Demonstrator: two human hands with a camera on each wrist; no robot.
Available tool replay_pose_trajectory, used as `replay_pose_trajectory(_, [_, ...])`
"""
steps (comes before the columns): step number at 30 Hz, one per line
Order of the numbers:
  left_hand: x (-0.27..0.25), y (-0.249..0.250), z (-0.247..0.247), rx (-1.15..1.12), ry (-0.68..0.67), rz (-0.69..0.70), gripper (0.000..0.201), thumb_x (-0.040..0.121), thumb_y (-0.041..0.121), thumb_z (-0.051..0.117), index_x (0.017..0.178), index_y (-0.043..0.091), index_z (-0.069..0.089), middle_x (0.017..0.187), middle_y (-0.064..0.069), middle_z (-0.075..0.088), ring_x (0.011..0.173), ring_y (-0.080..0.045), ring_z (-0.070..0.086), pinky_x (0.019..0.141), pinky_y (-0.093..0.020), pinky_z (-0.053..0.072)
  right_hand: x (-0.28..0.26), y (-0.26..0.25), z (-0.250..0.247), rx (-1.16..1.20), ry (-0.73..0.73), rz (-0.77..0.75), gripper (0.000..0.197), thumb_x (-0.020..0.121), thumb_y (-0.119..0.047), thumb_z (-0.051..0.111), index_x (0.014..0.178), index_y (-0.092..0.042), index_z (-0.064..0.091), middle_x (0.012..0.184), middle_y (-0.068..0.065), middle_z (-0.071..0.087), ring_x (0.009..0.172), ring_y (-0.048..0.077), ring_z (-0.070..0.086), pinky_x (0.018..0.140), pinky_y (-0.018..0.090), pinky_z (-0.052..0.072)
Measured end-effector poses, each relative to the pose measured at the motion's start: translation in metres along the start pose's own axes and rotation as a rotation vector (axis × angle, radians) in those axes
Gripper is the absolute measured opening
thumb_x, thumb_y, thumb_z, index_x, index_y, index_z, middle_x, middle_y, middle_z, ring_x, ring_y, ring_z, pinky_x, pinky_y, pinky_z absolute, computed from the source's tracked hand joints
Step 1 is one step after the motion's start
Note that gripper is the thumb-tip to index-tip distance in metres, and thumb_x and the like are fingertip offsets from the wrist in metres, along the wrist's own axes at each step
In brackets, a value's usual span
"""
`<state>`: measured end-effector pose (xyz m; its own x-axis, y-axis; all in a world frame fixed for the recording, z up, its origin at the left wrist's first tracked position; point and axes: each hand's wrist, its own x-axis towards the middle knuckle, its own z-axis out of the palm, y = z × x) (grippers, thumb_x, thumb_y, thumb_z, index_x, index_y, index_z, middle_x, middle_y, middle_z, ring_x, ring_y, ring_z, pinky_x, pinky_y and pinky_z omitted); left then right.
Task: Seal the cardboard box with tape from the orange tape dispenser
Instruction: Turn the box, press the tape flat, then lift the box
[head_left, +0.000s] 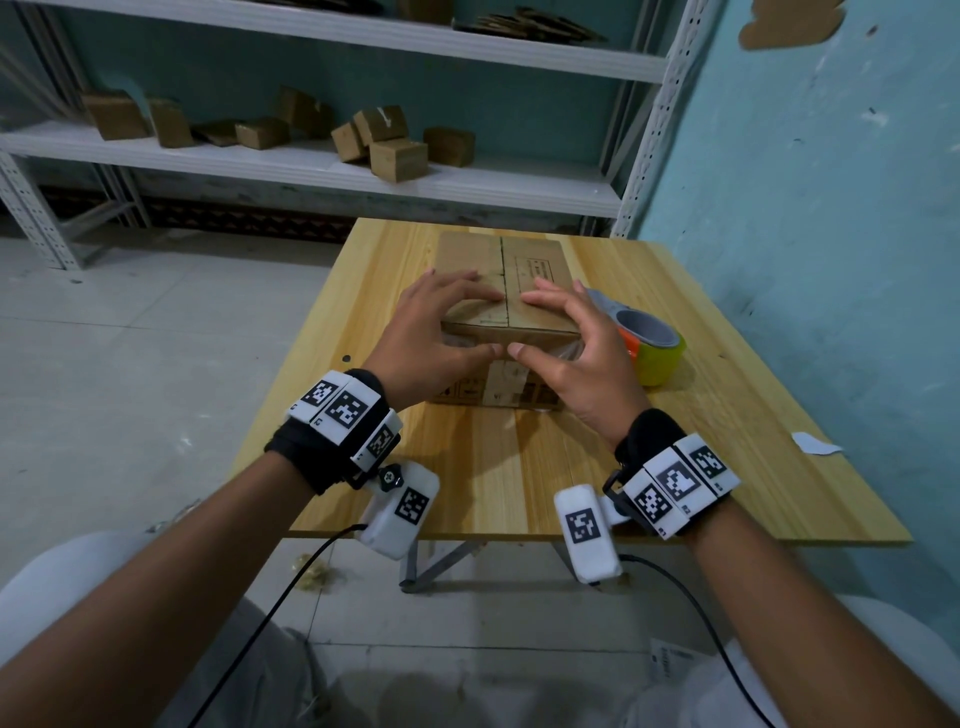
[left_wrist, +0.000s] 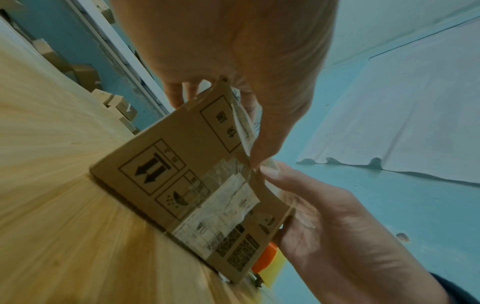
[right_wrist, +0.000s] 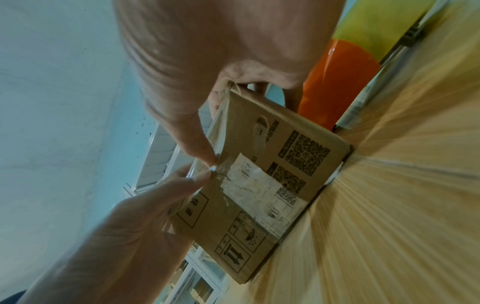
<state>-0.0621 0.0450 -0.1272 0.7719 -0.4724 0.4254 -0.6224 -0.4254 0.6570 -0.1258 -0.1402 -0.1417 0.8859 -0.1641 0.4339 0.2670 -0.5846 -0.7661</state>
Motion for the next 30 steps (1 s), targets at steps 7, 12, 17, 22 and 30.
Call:
replay_pose_trajectory(7, [0.0005, -0.0005, 0.0011, 0.002, 0.004, -0.012, 0.053, 0.078, 0.030, 0.075, 0.128, 0.031, 0.055, 0.148, 0.006, 0.038, 0.144, -0.021, 0.015, 0.115, -0.042, 0.012, -0.0008, -0.0012, 0.0004, -0.018, -0.002, -0.003, 0.049, 0.082, -0.023, 0.078, 0.127, -0.028, 0.060, 0.150, -0.012, 0.045, 0.151, 0.013, 0.013, 0.120, 0.035, 0.012])
replay_pose_trajectory(12, [0.0009, -0.0025, 0.0015, -0.006, 0.010, -0.004, 0.053, 0.077, 0.030, 0.076, 0.126, 0.032, 0.056, 0.146, 0.005, 0.040, 0.143, -0.023, 0.019, 0.116, -0.050, 0.017, -0.0012, -0.0015, 0.0002, -0.034, 0.000, -0.009, 0.051, 0.081, -0.022, 0.079, 0.128, -0.027, 0.060, 0.150, -0.012, 0.045, 0.151, 0.014, 0.013, 0.119, 0.034, 0.012])
replay_pose_trajectory(17, [0.0001, -0.0010, 0.0008, -0.004, 0.012, 0.015, 0.054, 0.076, 0.024, 0.077, 0.126, 0.030, 0.056, 0.145, 0.002, 0.041, 0.140, -0.022, 0.023, 0.117, -0.049, 0.017, -0.0013, -0.0010, 0.0007, -0.035, 0.002, -0.012, 0.052, 0.081, -0.020, 0.079, 0.129, -0.027, 0.060, 0.150, -0.011, 0.045, 0.151, 0.015, 0.013, 0.119, 0.033, 0.013])
replay_pose_trajectory(22, [-0.0009, 0.0005, -0.0004, 0.000, 0.017, 0.027, 0.054, 0.076, 0.022, 0.076, 0.126, 0.028, 0.056, 0.144, 0.001, 0.042, 0.138, -0.018, 0.025, 0.117, -0.048, 0.017, -0.0005, 0.0007, 0.0010, -0.037, -0.002, -0.018, 0.054, 0.080, -0.019, 0.080, 0.129, -0.026, 0.059, 0.150, -0.011, 0.045, 0.151, 0.015, 0.013, 0.117, 0.032, 0.013])
replay_pose_trajectory(30, [-0.0008, 0.0015, -0.0002, 0.010, 0.007, 0.023, 0.057, 0.075, 0.021, 0.077, 0.127, 0.029, 0.055, 0.146, 0.002, 0.040, 0.139, -0.016, 0.021, 0.116, -0.040, 0.012, -0.0012, -0.0003, 0.0006, -0.031, -0.005, -0.020, 0.055, 0.078, -0.018, 0.080, 0.129, -0.026, 0.059, 0.149, -0.011, 0.045, 0.151, 0.016, 0.013, 0.117, 0.031, 0.013])
